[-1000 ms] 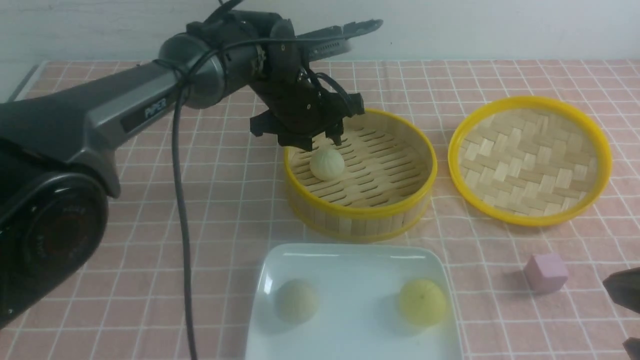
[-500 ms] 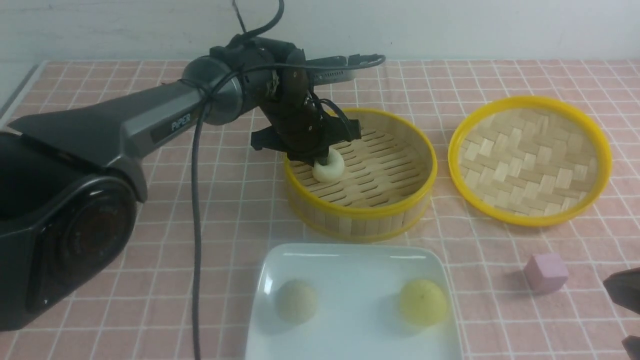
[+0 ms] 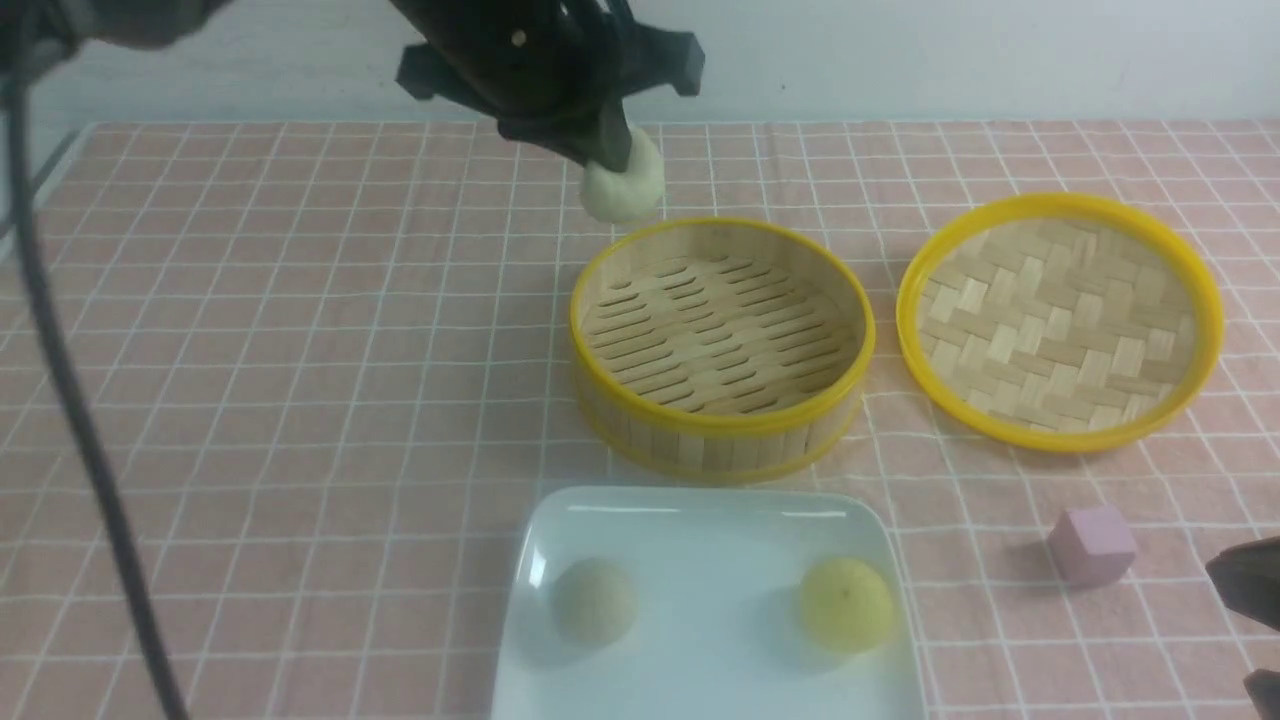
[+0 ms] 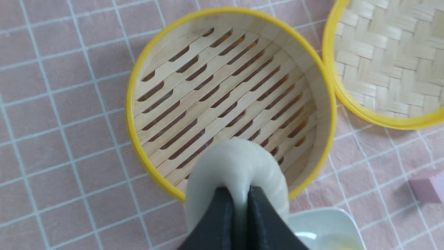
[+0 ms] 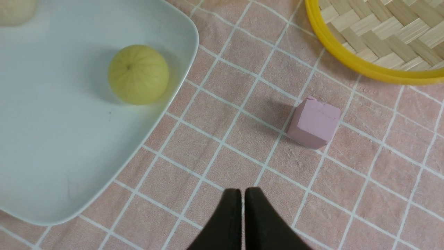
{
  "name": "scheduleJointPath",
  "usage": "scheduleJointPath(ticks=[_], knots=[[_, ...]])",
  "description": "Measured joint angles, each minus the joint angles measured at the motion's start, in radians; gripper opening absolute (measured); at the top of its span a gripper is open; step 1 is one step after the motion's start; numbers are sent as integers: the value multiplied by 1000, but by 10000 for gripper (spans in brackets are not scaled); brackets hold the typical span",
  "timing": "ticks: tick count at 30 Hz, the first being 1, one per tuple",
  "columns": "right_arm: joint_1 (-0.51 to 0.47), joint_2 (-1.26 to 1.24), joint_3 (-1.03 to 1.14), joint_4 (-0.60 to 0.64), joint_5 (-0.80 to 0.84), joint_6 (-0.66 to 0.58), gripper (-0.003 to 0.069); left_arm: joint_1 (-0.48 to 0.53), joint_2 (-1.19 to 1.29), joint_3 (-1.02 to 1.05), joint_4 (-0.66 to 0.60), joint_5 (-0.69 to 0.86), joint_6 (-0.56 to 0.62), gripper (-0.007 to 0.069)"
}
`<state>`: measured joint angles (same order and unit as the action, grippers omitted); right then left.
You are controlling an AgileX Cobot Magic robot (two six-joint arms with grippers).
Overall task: Put the steamed buns into the plate on the pink tablecloth.
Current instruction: 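Carry the bun from the bamboo steamer to the plate with the left gripper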
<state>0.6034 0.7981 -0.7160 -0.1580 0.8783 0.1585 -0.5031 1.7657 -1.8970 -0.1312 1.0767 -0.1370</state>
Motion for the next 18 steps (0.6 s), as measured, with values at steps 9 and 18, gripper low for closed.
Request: scheduleJointPath(ticks=[9, 18], knots=[[0, 0, 0, 4, -2, 0, 48, -15, -108, 167, -27, 130, 39, 29], [0, 0, 0, 4, -2, 1, 59, -166, -86, 499, -138, -179, 57, 31]])
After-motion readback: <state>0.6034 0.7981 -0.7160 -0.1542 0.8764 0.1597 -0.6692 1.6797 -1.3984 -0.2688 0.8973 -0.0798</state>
